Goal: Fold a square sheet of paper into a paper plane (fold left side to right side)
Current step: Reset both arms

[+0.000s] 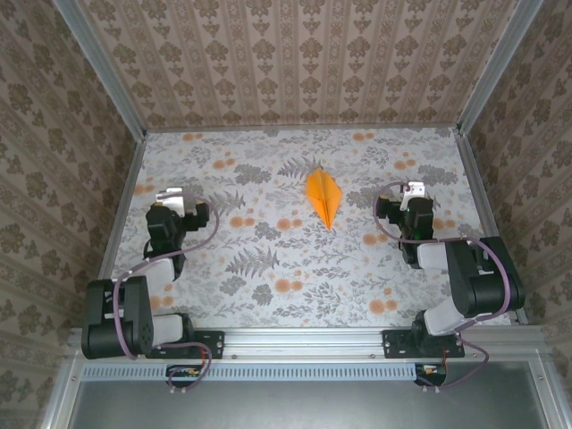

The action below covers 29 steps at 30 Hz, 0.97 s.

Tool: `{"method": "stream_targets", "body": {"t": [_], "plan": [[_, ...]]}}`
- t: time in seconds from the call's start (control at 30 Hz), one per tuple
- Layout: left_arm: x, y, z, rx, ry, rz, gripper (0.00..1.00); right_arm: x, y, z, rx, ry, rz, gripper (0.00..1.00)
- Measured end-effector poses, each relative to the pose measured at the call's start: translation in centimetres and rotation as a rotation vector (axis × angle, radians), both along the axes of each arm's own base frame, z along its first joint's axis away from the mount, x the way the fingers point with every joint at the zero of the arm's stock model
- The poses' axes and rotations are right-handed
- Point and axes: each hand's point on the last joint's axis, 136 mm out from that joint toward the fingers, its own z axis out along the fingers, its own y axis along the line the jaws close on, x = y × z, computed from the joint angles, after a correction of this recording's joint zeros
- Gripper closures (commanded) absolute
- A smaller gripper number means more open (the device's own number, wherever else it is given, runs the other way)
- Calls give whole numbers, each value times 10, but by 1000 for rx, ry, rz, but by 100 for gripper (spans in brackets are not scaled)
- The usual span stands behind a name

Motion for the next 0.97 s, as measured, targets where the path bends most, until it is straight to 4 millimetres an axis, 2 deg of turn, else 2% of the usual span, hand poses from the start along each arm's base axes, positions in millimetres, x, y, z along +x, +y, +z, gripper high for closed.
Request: {"method": "stream_targets", "body": {"t": [0.33, 0.6, 0.97], "plan": [[11, -8, -52, 21, 81, -56, 0, 0, 0, 0, 0, 0, 0, 0], [24, -5, -39, 31, 56, -37, 0, 0, 1, 0, 0, 0, 2, 0], [24, -4, -40, 38, 63, -25, 0, 0, 1, 0, 0, 0, 2, 0]]}}
